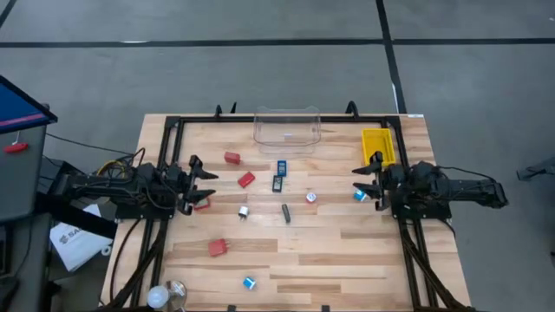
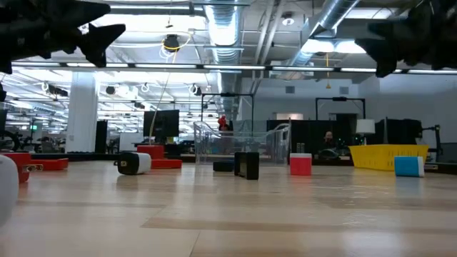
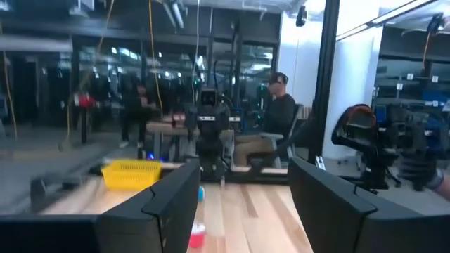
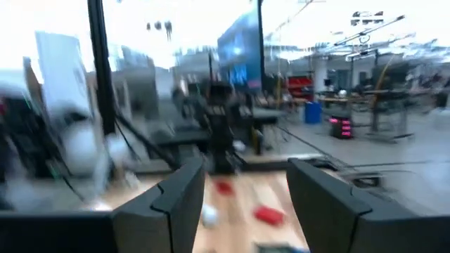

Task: Pick & Place Office items
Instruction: Put the top blue charger adapter into the transparent bin

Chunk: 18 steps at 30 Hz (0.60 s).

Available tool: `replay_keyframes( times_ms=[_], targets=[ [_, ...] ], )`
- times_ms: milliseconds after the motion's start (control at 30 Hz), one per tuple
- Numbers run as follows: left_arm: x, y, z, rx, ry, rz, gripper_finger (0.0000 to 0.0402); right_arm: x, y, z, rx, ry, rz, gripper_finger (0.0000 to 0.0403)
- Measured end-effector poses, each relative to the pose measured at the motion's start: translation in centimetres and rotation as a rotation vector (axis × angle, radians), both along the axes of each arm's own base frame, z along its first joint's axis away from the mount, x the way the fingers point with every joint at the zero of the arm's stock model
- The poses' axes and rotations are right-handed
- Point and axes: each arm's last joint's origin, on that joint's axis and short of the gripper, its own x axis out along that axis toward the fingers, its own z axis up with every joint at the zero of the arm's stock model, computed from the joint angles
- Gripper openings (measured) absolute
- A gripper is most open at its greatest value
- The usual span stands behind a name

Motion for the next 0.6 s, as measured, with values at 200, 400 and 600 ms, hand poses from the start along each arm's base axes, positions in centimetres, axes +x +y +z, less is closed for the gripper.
replay_keyframes(
  times_ms=[200, 400, 600],
  targets=[
    [0.3, 0.1, -0.3, -0.036, 0.037, 0.01, 0.0214, -0.1, 0.6, 0.5, 0.033, -0.049, 0.152, 0.0195],
    [0.7, 0.1, 0.5, -0.101, -0.05, -0.011, 0.0214, -0.5, 1.6, 1.1, 0.169, -0.091, 0.362, 0.0195],
    [1.3, -0.3, 0.7, -0.042, -0.077, -0.117, 0.0214, -0.7, 2.5, 1.2, 0.2, -0.094, 0.447, 0.0195]
  ],
)
